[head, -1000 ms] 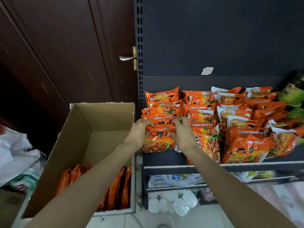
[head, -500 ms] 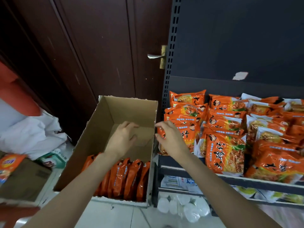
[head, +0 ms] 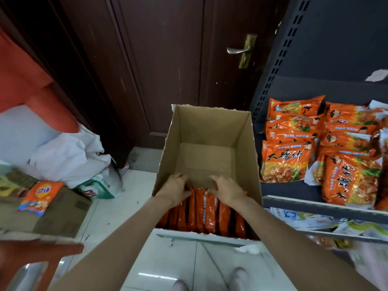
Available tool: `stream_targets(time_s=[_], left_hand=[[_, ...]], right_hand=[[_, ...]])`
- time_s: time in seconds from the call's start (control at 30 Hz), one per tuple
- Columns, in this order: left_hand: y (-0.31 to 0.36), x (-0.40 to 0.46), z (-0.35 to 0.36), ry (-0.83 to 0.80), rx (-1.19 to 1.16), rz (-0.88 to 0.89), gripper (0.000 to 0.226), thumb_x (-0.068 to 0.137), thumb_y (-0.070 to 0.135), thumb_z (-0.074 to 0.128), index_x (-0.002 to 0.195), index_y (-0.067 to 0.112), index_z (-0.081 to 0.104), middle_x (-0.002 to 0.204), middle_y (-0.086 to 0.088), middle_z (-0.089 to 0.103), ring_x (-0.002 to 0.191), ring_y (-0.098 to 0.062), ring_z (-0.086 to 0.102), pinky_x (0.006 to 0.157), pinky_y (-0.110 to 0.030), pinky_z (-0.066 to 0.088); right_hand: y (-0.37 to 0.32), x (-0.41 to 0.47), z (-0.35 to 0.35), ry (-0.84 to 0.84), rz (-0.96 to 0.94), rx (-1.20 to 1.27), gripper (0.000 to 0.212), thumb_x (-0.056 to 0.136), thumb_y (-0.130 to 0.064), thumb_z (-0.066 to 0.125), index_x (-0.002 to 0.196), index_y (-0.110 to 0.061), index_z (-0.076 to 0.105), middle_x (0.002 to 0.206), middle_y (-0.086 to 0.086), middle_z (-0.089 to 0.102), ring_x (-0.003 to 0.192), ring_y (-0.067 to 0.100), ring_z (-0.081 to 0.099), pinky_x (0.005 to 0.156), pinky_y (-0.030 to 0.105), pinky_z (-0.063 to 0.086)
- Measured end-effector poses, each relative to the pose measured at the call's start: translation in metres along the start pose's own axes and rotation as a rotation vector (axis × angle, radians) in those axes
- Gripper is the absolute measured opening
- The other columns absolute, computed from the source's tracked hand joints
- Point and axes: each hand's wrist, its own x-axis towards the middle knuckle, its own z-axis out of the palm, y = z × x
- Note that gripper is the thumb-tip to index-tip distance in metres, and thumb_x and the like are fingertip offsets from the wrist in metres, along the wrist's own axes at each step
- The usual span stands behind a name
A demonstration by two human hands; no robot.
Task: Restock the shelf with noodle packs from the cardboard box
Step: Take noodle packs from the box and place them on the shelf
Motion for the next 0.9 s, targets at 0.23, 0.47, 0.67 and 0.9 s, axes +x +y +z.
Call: stream_targets(time_s=[0.23, 0.47, 0.67, 0.9], left_hand=[[-0.018, 0.011, 0.015, -0.023, 0.044, -0.009, 0.057, 0.088, 0.03, 0.062, 0.139, 0.016, 0.039, 0.143, -0.009, 0.036, 0.132, -0.029, 0.032, 0.106, -0.034, 0.033], [-0.016, 0.019, 0.021, 0.014, 0.079, -0.031, 0.051, 0.089, 0.036, 0.059, 0.134, 0.017, 0.045, 0.137, -0.006, 0.046, 0.128, -0.028, 0.035, 0.104, -0.04, 0.035], [-0.008, 0.029, 0.02, 0.066, 0.051, -0.1, 0.02, 0.089, 0.028, 0.06, 0.109, 0.022, 0.064, 0.115, -0.006, 0.062, 0.118, -0.024, 0.045, 0.1, -0.041, 0.033], [0.003, 0.02, 0.002, 0.216, -0.059, 0.063, 0.006, 0.087, 0.024, 0.063, 0.091, 0.023, 0.068, 0.099, 0.002, 0.068, 0.109, -0.018, 0.051, 0.098, -0.039, 0.038]], right_hand=[[-0.007, 0.011, 0.023, -0.004, 0.104, -0.136, 0.029, 0.089, -0.01, 0.055, 0.115, -0.02, 0.065, 0.115, 0.013, 0.065, 0.108, 0.031, 0.06, 0.087, 0.034, 0.049], [0.0, 0.009, 0.002, 0.125, 0.073, 0.09, 0.024, 0.085, -0.002, 0.062, 0.104, -0.014, 0.069, 0.109, 0.006, 0.067, 0.102, 0.019, 0.063, 0.087, 0.027, 0.051], [-0.003, 0.0, -0.03, 0.194, 0.112, 0.26, 0.033, 0.08, -0.013, 0.072, 0.112, -0.012, 0.065, 0.115, 0.006, 0.063, 0.104, 0.015, 0.059, 0.077, 0.015, 0.042], [-0.002, -0.011, -0.043, 0.357, 0.055, 0.257, 0.017, 0.08, -0.011, 0.071, 0.097, -0.011, 0.071, 0.115, 0.004, 0.062, 0.108, 0.016, 0.056, 0.082, 0.016, 0.037]])
